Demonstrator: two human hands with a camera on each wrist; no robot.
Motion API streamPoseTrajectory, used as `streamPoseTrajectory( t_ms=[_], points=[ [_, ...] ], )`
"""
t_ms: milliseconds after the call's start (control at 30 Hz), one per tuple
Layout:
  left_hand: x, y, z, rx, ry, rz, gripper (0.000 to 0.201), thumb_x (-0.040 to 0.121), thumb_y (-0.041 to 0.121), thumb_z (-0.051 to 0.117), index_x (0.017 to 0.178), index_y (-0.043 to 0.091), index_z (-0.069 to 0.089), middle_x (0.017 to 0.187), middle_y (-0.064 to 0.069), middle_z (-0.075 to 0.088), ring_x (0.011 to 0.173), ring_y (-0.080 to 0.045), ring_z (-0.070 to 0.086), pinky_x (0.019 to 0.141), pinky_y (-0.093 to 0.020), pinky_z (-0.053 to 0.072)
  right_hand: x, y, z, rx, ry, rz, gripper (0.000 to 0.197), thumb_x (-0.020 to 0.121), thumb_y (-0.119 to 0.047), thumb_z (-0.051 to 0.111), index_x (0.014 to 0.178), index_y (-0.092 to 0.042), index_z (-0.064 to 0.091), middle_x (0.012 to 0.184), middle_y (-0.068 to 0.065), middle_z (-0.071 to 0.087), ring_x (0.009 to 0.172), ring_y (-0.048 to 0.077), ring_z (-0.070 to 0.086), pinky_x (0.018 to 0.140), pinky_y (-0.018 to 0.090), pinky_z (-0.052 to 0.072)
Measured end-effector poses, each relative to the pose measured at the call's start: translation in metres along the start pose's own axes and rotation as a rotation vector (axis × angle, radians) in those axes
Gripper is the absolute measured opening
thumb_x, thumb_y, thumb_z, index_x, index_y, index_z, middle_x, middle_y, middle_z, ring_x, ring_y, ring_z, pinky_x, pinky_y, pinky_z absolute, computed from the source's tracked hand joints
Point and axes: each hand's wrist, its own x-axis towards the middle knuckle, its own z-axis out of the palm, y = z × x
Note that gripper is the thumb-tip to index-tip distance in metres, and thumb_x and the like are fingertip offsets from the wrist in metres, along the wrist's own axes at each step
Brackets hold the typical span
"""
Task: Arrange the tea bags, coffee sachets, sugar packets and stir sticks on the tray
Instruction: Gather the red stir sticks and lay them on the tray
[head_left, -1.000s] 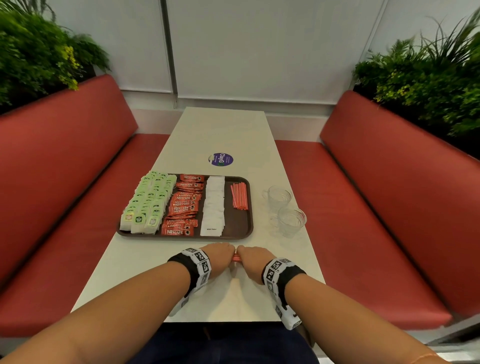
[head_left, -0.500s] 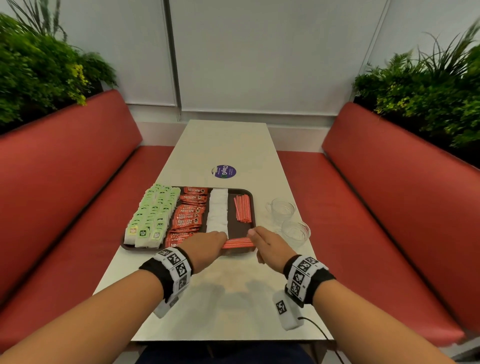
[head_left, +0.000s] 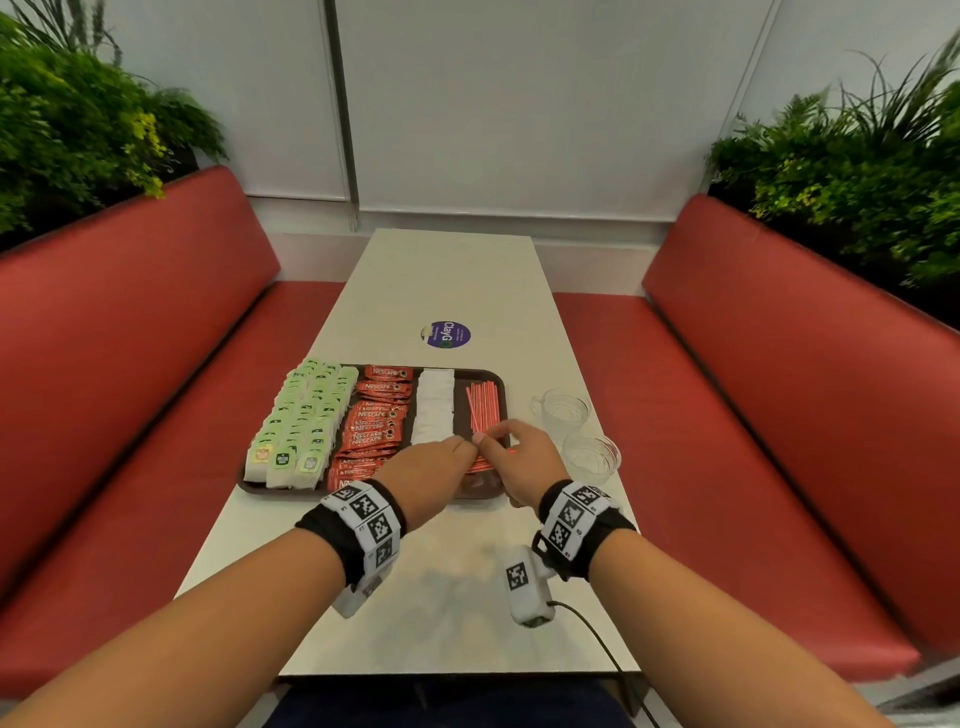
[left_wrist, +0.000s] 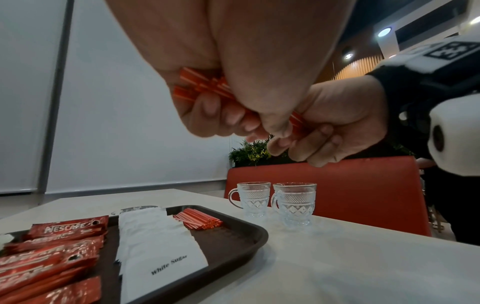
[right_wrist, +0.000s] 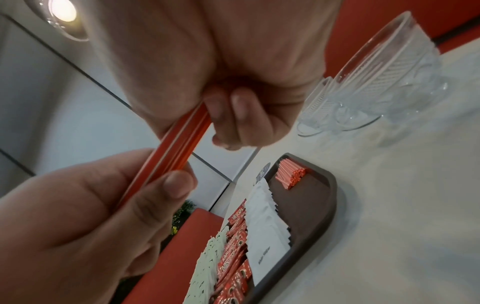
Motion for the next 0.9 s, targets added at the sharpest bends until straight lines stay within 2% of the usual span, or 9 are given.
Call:
streamPoseTrajectory(
  t_ms=[100, 167, 267, 367, 433, 567, 667, 767, 900],
  points=[
    [0.000, -0.005, -0.004, -0.133, 0.026, -0.007, 0.039, 0.101, 0.035, 0.051, 0.136, 0.017, 0.047, 0.119, -0.004, 0.058, 0.101, -0.024, 0.061, 0.079, -0.030, 0.043, -0.001, -0.001, 0.000, 0.079, -0.060, 0.026, 0.048, 0.093, -0.040, 0.067, 0.056, -0.015, 0.049, 0.049, 0.004, 0.041, 0.039, 0.018, 0.037, 0.041, 0.024, 0.033],
    [-0.003, -0.011, -0.007, -0.302, 0.103, -0.069, 0.046, 0.089, 0.053, 0.064, 0.124, 0.025, 0.057, 0.107, 0.006, 0.062, 0.095, -0.016, 0.061, 0.082, -0.029, 0.049, -0.002, 0.000, -0.001, 0.118, -0.042, 0.025, 0.048, 0.092, -0.038, 0.068, 0.056, -0.013, 0.049, 0.049, 0.004, 0.039, 0.041, 0.018, 0.035, 0.041, 0.025, 0.034],
    [-0.006, -0.030, -0.005, -0.656, 0.281, -0.228, 0.052, 0.068, 0.062, 0.076, 0.108, 0.033, 0.061, 0.093, 0.014, 0.063, 0.075, -0.007, 0.059, 0.070, -0.027, 0.053, -0.001, 0.000, -0.004, 0.240, 0.004, 0.051, 0.043, 0.092, -0.038, 0.068, 0.065, -0.007, 0.054, 0.050, 0.004, 0.038, 0.040, 0.016, 0.033, 0.042, 0.025, 0.032],
    [-0.003, -0.036, -0.004, -1.159, 0.401, -0.321, 0.056, 0.078, 0.075, 0.058, 0.106, 0.026, 0.063, 0.101, 0.005, 0.068, 0.085, -0.017, 0.066, 0.075, -0.038, 0.056, 0.001, 0.001, -0.004, 0.280, 0.034, 0.053, 0.043, 0.092, -0.039, 0.068, 0.070, -0.005, 0.055, 0.053, 0.007, 0.038, 0.040, 0.017, 0.034, 0.044, 0.026, 0.033],
    [0.002, -0.024, -0.006, -1.258, 0.378, -0.339, 0.061, 0.085, 0.080, 0.038, 0.102, 0.029, 0.067, 0.104, 0.005, 0.070, 0.096, -0.024, 0.068, 0.078, -0.038, 0.055, 0.000, -0.002, 0.003, 0.261, 0.047, 0.025, 0.047, 0.091, -0.043, 0.069, 0.066, -0.007, 0.053, 0.052, 0.005, 0.038, 0.043, 0.018, 0.035, 0.046, 0.028, 0.034],
    [0.010, -0.012, -0.003, -1.139, 0.306, -0.345, 0.056, 0.089, 0.077, 0.037, 0.093, 0.034, 0.072, 0.092, 0.011, 0.072, 0.093, -0.018, 0.067, 0.087, -0.045, 0.056, 0.003, -0.004, 0.012, 0.209, 0.082, -0.020, 0.047, 0.090, -0.045, 0.069, 0.060, -0.012, 0.054, 0.052, 0.002, 0.041, 0.050, 0.019, 0.039, 0.051, 0.030, 0.038],
    [0.012, -0.019, 0.001, -0.816, 0.060, -0.237, 0.053, 0.091, 0.067, 0.042, 0.097, 0.024, 0.071, 0.079, 0.004, 0.068, 0.072, -0.015, 0.063, 0.069, -0.032, 0.053, 0.008, 0.002, 0.005, 0.115, 0.060, -0.035, 0.049, 0.091, -0.040, 0.069, 0.052, -0.019, 0.048, 0.051, 0.002, 0.041, 0.049, 0.018, 0.037, 0.052, 0.031, 0.036],
    [0.017, -0.024, 0.008, -0.501, -0.077, -0.084, 0.039, 0.096, 0.056, 0.052, 0.083, 0.023, 0.069, 0.064, 0.003, 0.060, 0.058, -0.010, 0.055, 0.054, -0.026, 0.038, 0.014, 0.006, 0.000, -0.062, -0.032, -0.059, 0.043, 0.092, -0.032, 0.068, 0.053, -0.020, 0.054, 0.053, -0.001, 0.052, 0.050, 0.013, 0.045, 0.051, 0.027, 0.039],
    [0.035, -0.028, 0.012, -0.339, -0.326, -0.042, 0.034, 0.092, 0.055, 0.059, 0.083, 0.022, 0.059, 0.072, 0.004, 0.060, 0.063, -0.011, 0.055, 0.059, -0.029, 0.044, 0.026, 0.016, -0.002, -0.206, -0.130, -0.065, 0.034, 0.092, -0.032, 0.069, 0.061, -0.018, 0.061, 0.060, 0.000, 0.059, 0.057, 0.012, 0.051, 0.055, 0.028, 0.043]
  ],
)
